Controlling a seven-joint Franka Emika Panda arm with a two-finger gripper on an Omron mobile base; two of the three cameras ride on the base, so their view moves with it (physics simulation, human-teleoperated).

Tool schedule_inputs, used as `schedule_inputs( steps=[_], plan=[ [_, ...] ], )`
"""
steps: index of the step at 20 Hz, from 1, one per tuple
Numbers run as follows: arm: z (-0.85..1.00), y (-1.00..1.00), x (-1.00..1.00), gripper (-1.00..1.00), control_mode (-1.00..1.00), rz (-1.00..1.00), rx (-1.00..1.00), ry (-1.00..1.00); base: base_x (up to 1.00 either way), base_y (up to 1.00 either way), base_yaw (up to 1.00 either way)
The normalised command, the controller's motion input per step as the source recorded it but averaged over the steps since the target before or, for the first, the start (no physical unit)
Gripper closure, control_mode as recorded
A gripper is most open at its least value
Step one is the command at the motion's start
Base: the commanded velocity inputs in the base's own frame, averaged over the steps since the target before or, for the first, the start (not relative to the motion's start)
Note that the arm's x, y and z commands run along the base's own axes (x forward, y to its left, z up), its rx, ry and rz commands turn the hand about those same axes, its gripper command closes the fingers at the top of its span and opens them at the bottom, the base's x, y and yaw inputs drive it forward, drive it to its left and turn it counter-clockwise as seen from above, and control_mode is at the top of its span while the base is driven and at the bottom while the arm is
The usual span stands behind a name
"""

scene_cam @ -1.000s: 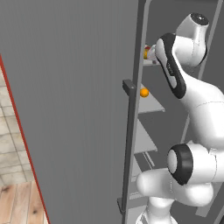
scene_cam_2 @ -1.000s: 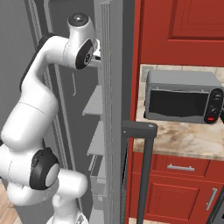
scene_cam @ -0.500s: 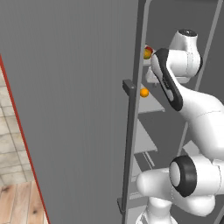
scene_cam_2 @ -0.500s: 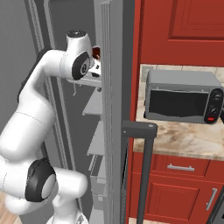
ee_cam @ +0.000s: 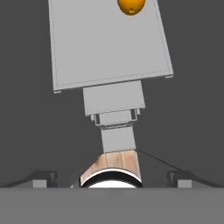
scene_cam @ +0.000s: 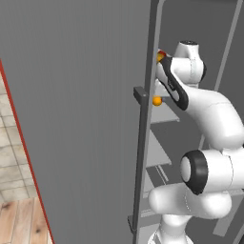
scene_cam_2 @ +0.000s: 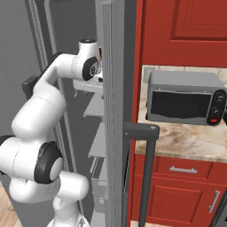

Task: Take the oranges from the second highest rack and move them to the highest rack where the bell pepper and steak are located, to maximize freezer space. Close the freezer door after rearranging.

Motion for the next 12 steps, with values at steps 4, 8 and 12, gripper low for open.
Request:
schedule_inputs(
  steps=[4, 8, 12],
  plan=[
    [-0.44, -0.08, 0.0, -1.0, -1.0, 0.01, 0.0, -0.15, 0.0, 0.0, 0.0],
    [-0.43, -0.02, 0.0, -1.0, -1.0, 0.0, 0.0, -0.22, 0.0, 0.0, 0.0],
    [-0.36, -0.05, 0.0, -1.0, -1.0, 0.0, 0.0, -0.01, 0.0, 0.0, 0.0]
  ],
)
